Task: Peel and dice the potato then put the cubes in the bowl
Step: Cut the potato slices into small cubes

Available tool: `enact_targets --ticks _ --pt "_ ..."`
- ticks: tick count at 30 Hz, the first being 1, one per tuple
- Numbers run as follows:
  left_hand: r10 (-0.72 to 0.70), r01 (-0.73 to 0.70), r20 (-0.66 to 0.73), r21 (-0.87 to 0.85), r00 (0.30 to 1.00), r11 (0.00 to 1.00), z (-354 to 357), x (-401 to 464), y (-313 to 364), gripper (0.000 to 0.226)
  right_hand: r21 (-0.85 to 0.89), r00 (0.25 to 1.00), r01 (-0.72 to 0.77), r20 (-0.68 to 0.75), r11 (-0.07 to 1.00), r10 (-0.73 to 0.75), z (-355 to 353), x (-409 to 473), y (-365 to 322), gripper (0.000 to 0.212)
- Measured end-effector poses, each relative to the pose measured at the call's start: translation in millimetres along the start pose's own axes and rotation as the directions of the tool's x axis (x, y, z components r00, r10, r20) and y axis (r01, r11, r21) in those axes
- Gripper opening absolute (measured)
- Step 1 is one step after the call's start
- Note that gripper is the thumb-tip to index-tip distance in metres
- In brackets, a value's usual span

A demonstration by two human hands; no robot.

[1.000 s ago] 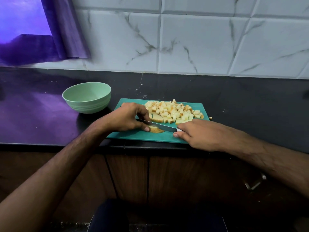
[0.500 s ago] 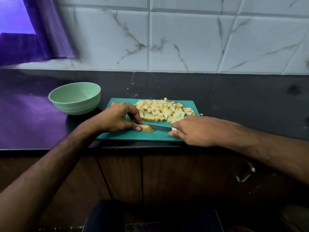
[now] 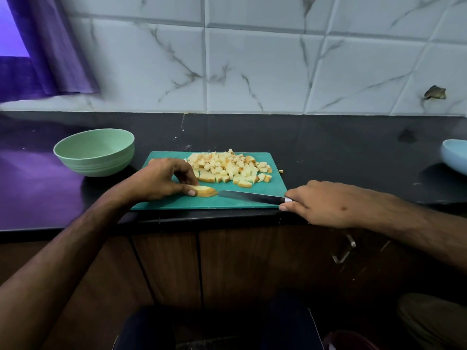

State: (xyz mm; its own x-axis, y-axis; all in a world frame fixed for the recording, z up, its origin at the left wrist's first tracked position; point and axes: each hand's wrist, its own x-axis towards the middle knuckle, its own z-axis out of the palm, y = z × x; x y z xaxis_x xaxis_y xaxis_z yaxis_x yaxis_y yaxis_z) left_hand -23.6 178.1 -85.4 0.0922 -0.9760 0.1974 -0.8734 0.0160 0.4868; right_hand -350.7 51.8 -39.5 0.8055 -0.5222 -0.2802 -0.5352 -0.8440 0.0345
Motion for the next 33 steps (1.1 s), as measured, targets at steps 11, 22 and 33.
enact_targets --ticks 11,22,33 --pt "-0.113 0.173 -0.285 0.194 0.952 0.966 23 -24 18 0.017 0.459 0.995 -0.03 -0.068 0.888 0.069 -3 -6 -45 0.043" --pt "-0.211 0.275 -0.366 0.135 0.907 0.952 32 -25 23 0.025 0.175 0.975 -0.06 -0.2 0.983 0.096 15 19 -84 0.038" --pt "-0.226 0.261 -0.354 0.055 0.908 0.964 31 -24 26 0.026 0.225 0.985 -0.056 -0.149 0.973 0.091 27 12 -101 0.033"
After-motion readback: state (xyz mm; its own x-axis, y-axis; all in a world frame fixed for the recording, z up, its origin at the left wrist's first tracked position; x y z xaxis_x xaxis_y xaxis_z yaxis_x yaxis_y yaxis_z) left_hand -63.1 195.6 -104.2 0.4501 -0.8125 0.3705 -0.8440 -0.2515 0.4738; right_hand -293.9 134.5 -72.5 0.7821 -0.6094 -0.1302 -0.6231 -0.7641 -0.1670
